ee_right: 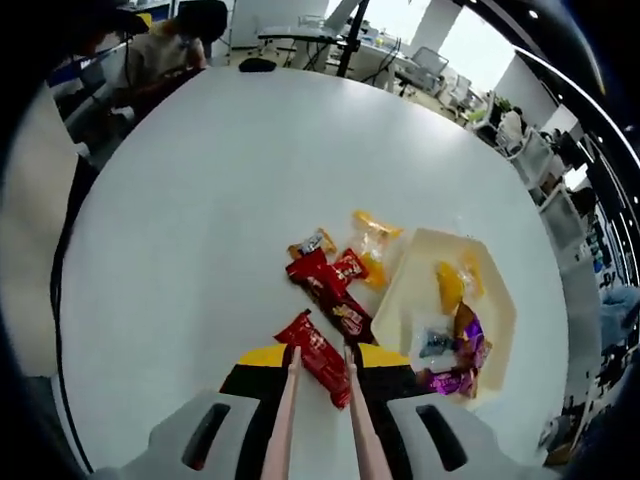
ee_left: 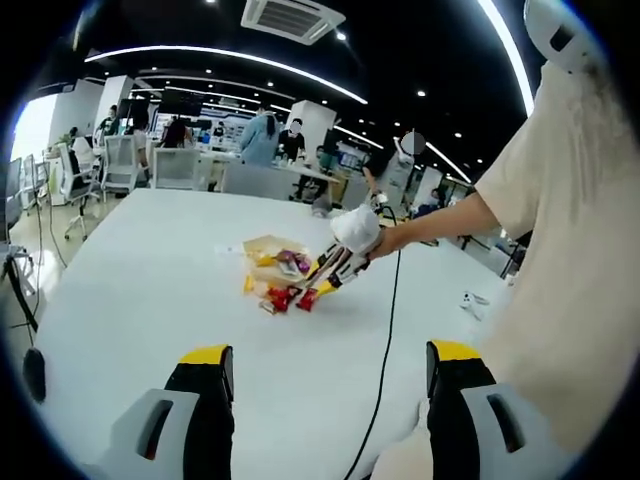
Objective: Place the target food into the container with the food tongs after gripping and lifting it, then release it inside without dropping or visibly crushing the food.
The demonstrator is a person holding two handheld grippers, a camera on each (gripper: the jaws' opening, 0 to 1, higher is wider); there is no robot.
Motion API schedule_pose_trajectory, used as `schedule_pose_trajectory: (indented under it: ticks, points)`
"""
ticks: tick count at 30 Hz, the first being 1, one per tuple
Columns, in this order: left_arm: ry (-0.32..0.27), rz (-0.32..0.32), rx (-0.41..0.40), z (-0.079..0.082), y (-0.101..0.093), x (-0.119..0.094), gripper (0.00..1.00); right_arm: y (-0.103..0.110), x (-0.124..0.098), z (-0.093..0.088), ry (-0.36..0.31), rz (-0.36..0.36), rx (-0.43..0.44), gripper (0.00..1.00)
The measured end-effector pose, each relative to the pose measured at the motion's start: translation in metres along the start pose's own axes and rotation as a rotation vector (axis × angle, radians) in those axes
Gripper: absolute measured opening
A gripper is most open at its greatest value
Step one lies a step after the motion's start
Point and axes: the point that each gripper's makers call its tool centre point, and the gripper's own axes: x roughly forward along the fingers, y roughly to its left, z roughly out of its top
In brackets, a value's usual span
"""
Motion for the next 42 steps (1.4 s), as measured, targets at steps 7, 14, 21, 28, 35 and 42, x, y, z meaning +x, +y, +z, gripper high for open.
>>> schedule_pose_trajectory:
  ticks: [7,14,21,28,35,42]
  points:
    - [0.008,0.002,-0.004,-0.002,-0.002,0.002,0.79,0.0,0.004,-0.005,0.006,0.011,-0.006,0.25]
    - [0.008,0.002,-0.005,0.0,-0.003,0.005,0.79,-0.004,0.008,-0.001,0.011,0.023,-0.052,0.25]
    - [0.007,0.01,-0.01,-0.001,-0.002,0.003,0.79,-0.005,0.011,-0.001,-0.002,0.035,0.02,0.25]
    - [0.007,0.004,-0.009,-0.001,-0.003,0.004,0.79,0.0,0.009,-0.002,-0.003,0.026,0.068,0.25]
    - [0.001,-0.007,0.005,0.002,-0.003,0.005,0.78,0.011,0.004,-0.006,-0.003,0.002,0.155,0.24]
    - [-0.003,-0.028,0.016,0.004,-0.005,0.005,0.78,0.022,-0.001,-0.008,-0.006,-0.022,0.204,0.24]
